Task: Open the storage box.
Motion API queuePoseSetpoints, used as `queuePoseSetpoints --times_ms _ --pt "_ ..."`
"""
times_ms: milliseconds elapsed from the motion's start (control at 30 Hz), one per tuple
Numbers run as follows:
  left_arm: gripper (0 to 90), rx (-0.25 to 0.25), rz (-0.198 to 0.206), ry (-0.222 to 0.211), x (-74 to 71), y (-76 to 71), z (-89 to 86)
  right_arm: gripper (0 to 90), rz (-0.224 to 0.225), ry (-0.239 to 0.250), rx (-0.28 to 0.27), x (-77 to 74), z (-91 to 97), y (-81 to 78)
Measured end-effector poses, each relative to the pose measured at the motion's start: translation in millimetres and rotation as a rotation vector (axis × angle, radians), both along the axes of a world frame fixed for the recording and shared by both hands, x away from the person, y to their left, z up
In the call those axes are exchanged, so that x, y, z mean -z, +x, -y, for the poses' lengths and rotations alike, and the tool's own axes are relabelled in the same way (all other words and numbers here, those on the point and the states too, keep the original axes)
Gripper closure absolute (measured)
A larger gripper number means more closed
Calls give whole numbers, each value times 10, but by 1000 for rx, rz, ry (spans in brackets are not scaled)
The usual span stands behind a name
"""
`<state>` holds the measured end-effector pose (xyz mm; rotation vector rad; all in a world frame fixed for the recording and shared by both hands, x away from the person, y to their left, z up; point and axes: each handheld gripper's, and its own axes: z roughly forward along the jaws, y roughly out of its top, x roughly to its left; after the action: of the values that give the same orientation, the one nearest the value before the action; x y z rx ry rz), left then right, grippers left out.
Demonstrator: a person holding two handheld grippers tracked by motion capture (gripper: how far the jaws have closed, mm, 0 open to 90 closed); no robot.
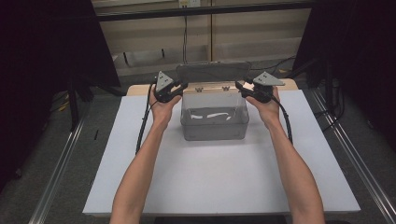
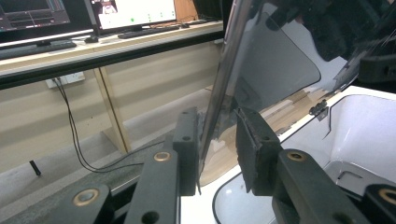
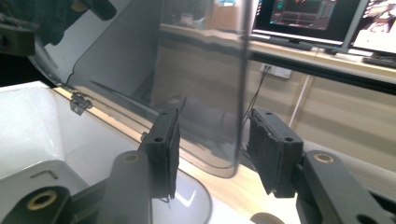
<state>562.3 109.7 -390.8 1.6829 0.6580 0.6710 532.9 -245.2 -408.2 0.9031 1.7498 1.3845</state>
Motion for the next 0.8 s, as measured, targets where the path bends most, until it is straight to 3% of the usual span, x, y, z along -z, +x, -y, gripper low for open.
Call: queuePoseSetpoints --times_ms 200,367,800 --pt "715 -2 -4 12 -11 18 -4 567 -3 2 -11 18 -31 43" --pt "715 1 -2 18 -15 33 -8 667 3 13 -5 24 -1 51" --pt "724 -14 -22 11 1 70 -31 690 0 32 -2 31 16 89"
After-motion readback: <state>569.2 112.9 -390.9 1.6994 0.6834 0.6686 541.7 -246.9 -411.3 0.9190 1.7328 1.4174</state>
